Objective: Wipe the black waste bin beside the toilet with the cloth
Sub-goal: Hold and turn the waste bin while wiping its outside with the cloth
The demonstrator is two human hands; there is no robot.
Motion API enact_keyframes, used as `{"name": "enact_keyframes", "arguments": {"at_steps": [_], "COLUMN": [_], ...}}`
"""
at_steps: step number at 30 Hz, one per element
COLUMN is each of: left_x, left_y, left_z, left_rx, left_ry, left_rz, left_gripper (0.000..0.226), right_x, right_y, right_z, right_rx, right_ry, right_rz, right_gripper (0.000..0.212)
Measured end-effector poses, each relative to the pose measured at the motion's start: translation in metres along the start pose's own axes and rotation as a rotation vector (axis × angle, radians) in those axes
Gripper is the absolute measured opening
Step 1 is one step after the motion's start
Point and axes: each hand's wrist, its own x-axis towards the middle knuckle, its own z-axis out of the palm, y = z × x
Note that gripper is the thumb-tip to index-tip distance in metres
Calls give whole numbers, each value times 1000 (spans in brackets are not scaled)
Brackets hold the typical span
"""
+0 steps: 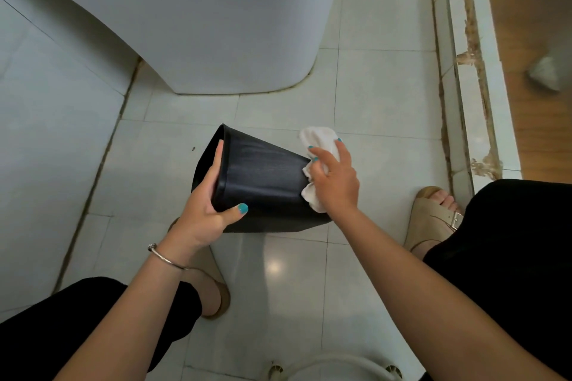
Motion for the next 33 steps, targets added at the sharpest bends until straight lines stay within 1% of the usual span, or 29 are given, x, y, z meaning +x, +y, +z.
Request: {"name": "enact_keyframes", "arguments": {"at_steps": [6, 8, 11, 13, 14, 16, 17, 19, 21, 24, 28, 31, 33], "left_x": [-1, -1, 1, 3, 4, 4, 4, 3, 3, 5, 3, -4, -7], "left_y": [-6, -8, -8, -7, -8, -9, -9, -9, -5, 6, 18, 21, 20], "left_z": [-2, -6, -10, -9, -9, -7, -7, -5, -1, 11, 24, 33, 38], "left_rx": [3, -2, -1, 3, 6, 16, 19, 14, 7, 17, 11, 61, 82], "left_ry": [-29, -12, 30, 66, 82, 101, 106, 103, 63, 15, -42, -101, -110], "left_rz": [-24, -35, -51, -65, -70, -69, -72, -73, -63, -37, 22, 57, 61], "left_gripper": [106, 107, 107, 106, 106, 106, 106, 106, 108, 109, 109, 109, 105], "right_x": [8, 5, 6, 8, 8, 2, -3, -9, -11, -14, -19, -25, -28], "right_y": [38, 40, 32, 21, 17, 7, 2, -6, -13, -25, -55, -83, -98], "right_z": [-5, -3, -7, -12, -13, -11, -8, -4, -3, -7, -13, -15, -15], "right_rx": [150, 251, 350, 316, 254, 21, -91, -249, -317, -335, -283, -164, -78], "right_ry": [51, 35, 28, 64, 69, 29, 17, 14, 0, -32, -70, -65, -74], "right_rz": [337, 396, 416, 335, 242, 17, -57, -123, -107, -121, -258, -380, -459], "right_gripper": [35, 34, 32, 32, 33, 33, 33, 36, 39, 41, 41, 40, 41]}}
